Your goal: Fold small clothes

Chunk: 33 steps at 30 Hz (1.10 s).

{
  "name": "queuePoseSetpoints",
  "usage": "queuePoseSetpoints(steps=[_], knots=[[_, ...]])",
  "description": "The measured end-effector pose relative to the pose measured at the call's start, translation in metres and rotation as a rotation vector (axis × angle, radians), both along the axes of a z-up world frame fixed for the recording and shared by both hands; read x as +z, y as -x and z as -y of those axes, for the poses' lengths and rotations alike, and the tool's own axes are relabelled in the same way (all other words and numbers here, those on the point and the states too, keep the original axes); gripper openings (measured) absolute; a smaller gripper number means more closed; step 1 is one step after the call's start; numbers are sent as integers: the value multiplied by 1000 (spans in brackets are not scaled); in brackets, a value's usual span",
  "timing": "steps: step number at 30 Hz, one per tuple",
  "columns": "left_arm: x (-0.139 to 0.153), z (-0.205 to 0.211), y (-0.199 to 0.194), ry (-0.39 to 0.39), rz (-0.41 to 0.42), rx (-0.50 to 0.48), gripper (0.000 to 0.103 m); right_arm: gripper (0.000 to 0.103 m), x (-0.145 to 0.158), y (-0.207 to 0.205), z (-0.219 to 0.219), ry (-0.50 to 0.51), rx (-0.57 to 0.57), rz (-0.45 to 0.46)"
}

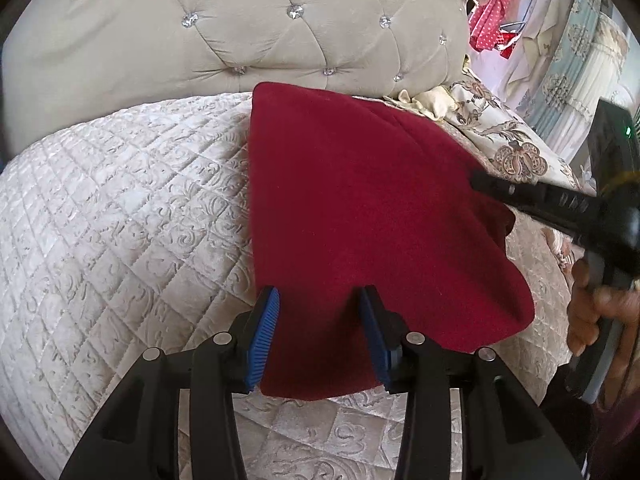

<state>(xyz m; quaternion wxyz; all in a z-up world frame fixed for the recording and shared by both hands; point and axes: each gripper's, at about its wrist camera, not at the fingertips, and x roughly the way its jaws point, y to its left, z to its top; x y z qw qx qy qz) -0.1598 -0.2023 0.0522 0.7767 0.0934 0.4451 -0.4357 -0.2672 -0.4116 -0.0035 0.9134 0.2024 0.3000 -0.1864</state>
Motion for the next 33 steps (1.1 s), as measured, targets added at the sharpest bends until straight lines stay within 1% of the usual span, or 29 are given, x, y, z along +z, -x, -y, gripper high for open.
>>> queuePoseSetpoints(steps=[3, 6, 9, 10, 11, 12, 13, 14, 17, 19, 20, 21, 22, 23, 24, 25, 26, 27, 29, 30, 31, 32, 33], knots=[[-1, 0, -2, 3, -10, 7, 20, 6, -16, -8, 9, -35, -15, -43], [0, -2, -3, 5, -9, 9, 20, 6, -11, -1, 10, -54, -4, -12], [0, -3, -4, 5, -12, 13, 20, 10, -3, 2, 4, -43, 5, 1], [0, -2, -4, 6, -12, 14, 20, 15, -1, 5, 2, -46, 1, 10], [0, -3, -4, 6, -12, 14, 20, 26, 1, 7, 3, -64, 1, 22], [0, -3, -4, 6, -12, 14, 20, 34, 1, 8, 3, -80, -1, 34], [0, -3, -4, 7, -12, 14, 20, 48, 1, 9, 5, -95, -10, 46], [0, -3, -4, 8, -13, 14, 20, 56, 2, 10, 8, -110, -32, 58], [0, -3, -4, 8, -15, 15, 20, 56, 1, 2, 17, -153, -69, 59], [1, -3, -4, 9, -14, 15, 20, 57, -4, -8, 24, -184, -59, 51], [1, -3, -5, 11, -16, 15, 20, 57, -7, -14, 25, -198, -51, 40], [2, -4, -5, 16, -19, 15, 20, 50, -10, -19, 25, -205, -27, 22], [3, -5, -6, 22, -23, 16, 20, 21, -9, -21, 20, -181, 1, 20], [4, -7, -7, 36, -30, 18, 20, 12, -6, -20, 14, -136, 8, 17], [6, -10, -9, 58, -41, 20, 21, 12, -3, -19, 5, -55, 13, 3], [7, -12, -12, 85, -60, 22, 26, 10, -4, -20, -1, -1, 15, -28], [8, -14, -16, 106, -81, 26, 29, 10, -9, -21, 0, -4, 11, -51], [7, -15, -20, 126, -103, 31, 34, 10, -12, -19, 4, -34, 6, -47], [6, -19, -29, 166, -154, 48, 36, 12, -12, -8, 14, -118, 0, 15], [5, -20, -34, 185, -178, 57, 37, 18, -10, 1, 19, -152, -9, 67], [4, -21, -39, 209, -206, 67, 39, 37, -10, 10, 23, -183, -26, 117], [3, -21, -44, 229, -228, 74, 41, 66, -11, 19, 26, -212, -39, 161], [2, -20, -50, 256, -256, 81, 44, 77, -12, 24, 29, -235, -41, 193]])
